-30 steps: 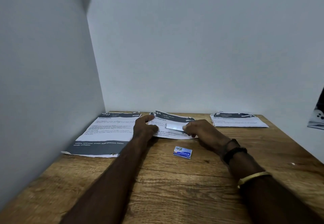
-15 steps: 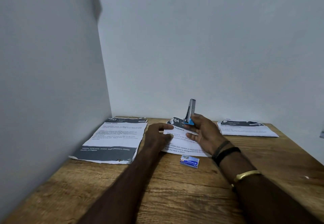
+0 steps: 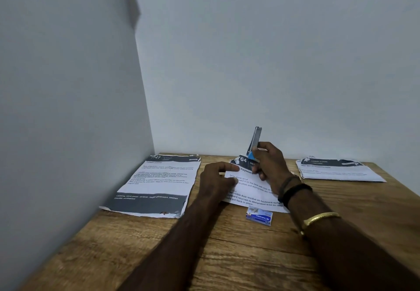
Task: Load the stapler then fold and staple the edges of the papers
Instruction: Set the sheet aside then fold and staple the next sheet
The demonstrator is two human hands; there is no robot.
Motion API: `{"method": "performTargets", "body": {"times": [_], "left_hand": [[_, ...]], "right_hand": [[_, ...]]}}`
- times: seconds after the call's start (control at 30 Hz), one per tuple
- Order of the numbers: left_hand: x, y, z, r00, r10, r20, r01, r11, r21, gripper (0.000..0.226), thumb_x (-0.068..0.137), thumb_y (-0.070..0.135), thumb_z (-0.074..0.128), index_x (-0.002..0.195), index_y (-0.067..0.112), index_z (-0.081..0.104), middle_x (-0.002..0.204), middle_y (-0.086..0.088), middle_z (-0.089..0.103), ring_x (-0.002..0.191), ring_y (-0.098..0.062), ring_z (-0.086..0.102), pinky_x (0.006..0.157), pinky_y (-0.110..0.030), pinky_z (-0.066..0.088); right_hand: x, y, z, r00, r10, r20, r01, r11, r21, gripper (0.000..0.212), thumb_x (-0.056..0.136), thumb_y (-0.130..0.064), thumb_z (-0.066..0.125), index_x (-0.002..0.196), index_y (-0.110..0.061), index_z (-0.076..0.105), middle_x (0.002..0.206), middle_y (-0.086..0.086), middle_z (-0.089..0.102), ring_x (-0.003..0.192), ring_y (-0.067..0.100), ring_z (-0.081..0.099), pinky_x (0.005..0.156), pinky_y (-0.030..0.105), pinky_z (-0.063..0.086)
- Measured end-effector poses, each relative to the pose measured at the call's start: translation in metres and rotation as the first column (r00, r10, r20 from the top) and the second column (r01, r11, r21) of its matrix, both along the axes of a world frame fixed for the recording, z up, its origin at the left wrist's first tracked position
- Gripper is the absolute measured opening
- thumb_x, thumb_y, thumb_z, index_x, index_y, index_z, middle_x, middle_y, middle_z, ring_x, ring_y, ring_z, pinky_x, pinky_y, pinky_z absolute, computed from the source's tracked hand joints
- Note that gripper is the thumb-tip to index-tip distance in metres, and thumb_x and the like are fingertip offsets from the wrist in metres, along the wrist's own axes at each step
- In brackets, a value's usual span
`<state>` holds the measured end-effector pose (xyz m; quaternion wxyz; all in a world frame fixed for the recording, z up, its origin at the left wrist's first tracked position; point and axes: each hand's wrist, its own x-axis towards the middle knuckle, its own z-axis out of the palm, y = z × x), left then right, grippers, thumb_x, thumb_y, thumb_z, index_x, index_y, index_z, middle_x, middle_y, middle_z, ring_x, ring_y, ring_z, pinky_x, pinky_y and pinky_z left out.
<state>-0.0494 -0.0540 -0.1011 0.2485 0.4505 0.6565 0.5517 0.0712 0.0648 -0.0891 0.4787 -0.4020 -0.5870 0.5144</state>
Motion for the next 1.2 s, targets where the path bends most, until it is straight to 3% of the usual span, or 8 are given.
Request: {"method": "performTargets", "body": {"times": [0.2, 0.5, 0.6, 0.73, 0.8, 0.93, 1.1, 1.2], "left_hand": [[0.002, -0.001, 0.001, 1.0, 0.002, 0.004, -0.002, 1.0, 0.006, 0.03, 0.082, 0.0, 0.075, 0.107, 0.017, 0.077, 0.124, -0.011, 0.07, 0.094, -0.025, 0.073, 0.065, -0.027, 0.061], [0.004, -0.002, 0.004, 1.0, -0.003, 0.024, 0.003, 1.0, -0.011, 0.028, 0.084, 0.003, 0.076, 0.108, 0.018, 0.076, 0.128, -0.011, 0.067, 0.092, -0.024, 0.073, 0.055, -0.017, 0.055], [0.005, -0.002, 0.004, 1.0, -0.004, 0.024, 0.005, 1.0, -0.021, 0.028, 0.084, 0.003, 0.076, 0.108, 0.019, 0.076, 0.127, -0.012, 0.068, 0.083, -0.018, 0.07, 0.049, -0.013, 0.052], [0.004, -0.002, 0.003, 1.0, -0.008, 0.003, 0.008, 1.0, -0.019, 0.028, 0.084, 0.003, 0.076, 0.108, 0.018, 0.076, 0.126, -0.009, 0.069, 0.079, -0.011, 0.068, 0.048, -0.011, 0.05], [0.003, -0.002, 0.003, 1.0, -0.011, -0.006, 0.011, 1.0, -0.007, 0.028, 0.084, 0.003, 0.076, 0.108, 0.018, 0.076, 0.126, -0.009, 0.069, 0.083, -0.015, 0.07, 0.051, -0.013, 0.053], [0.004, -0.002, 0.003, 1.0, -0.001, -0.015, 0.001, 1.0, 0.018, 0.028, 0.083, 0.002, 0.076, 0.107, 0.016, 0.077, 0.125, -0.01, 0.07, 0.095, -0.023, 0.072, 0.063, -0.022, 0.059], [0.0, 0.001, 0.0, 1.0, 0.031, -0.006, -0.031, 0.999, 0.041, 0.027, 0.084, 0.002, 0.073, 0.106, 0.016, 0.077, 0.122, -0.008, 0.071, 0.094, -0.02, 0.072, 0.063, -0.019, 0.058], [-0.002, 0.003, -0.001, 0.995, 0.091, -0.031, -0.089, 0.994, 0.071, 0.029, 0.087, 0.004, 0.068, 0.113, 0.014, 0.075, 0.125, -0.006, 0.07, 0.105, -0.019, 0.068, 0.085, -0.029, 0.059]], "right_hand": [[0.002, 0.004, -0.003, 0.997, 0.07, 0.031, -0.07, 0.998, -0.002, 0.008, 0.1, -0.025, 0.058, 0.104, -0.023, 0.065, 0.083, 0.015, 0.069, 0.044, 0.02, 0.049, 0.039, 0.021, 0.03], [-0.001, 0.007, -0.006, 1.0, 0.003, -0.012, -0.002, 0.993, 0.12, 0.006, 0.099, -0.022, 0.062, 0.096, -0.024, 0.066, 0.093, 0.012, 0.073, 0.04, 0.013, 0.052, 0.038, 0.022, 0.038], [0.0, 0.008, -0.008, 1.0, -0.01, 0.004, 0.009, 0.987, 0.161, 0.012, 0.101, -0.019, 0.06, 0.093, -0.026, 0.065, 0.093, 0.01, 0.072, 0.038, 0.009, 0.049, 0.039, 0.023, 0.041], [0.0, 0.01, -0.007, 0.999, -0.043, 0.024, 0.038, 0.98, 0.195, 0.014, 0.102, -0.016, 0.058, 0.11, -0.012, 0.068, 0.099, 0.009, 0.071, 0.062, 0.013, 0.06, 0.05, 0.026, 0.049], [0.001, 0.009, -0.006, 0.997, -0.069, 0.022, 0.063, 0.978, 0.199, 0.02, 0.102, -0.016, 0.058, 0.117, -0.007, 0.067, 0.102, 0.009, 0.07, 0.073, 0.015, 0.064, 0.059, 0.026, 0.053], [0.003, 0.004, -0.005, 0.997, -0.01, -0.082, 0.018, 0.995, 0.095, 0.016, 0.1, -0.02, 0.062, 0.112, -0.011, 0.065, 0.089, 0.011, 0.071, 0.045, 0.013, 0.053, 0.04, 0.024, 0.041], [0.006, -0.005, 0.004, 0.963, -0.058, -0.264, 0.058, 0.998, -0.007, 0.014, 0.097, -0.028, 0.065, 0.108, -0.019, 0.064, 0.094, 0.007, 0.071, 0.056, 0.021, 0.062, 0.044, 0.027, 0.043], [0.018, -0.01, 0.005, 0.98, -0.084, -0.18, 0.092, 0.995, 0.033, 0.017, 0.093, -0.031, 0.07, 0.105, -0.018, 0.068, 0.083, 0.01, 0.072, 0.059, 0.024, 0.062, 0.047, 0.028, 0.042]]}}
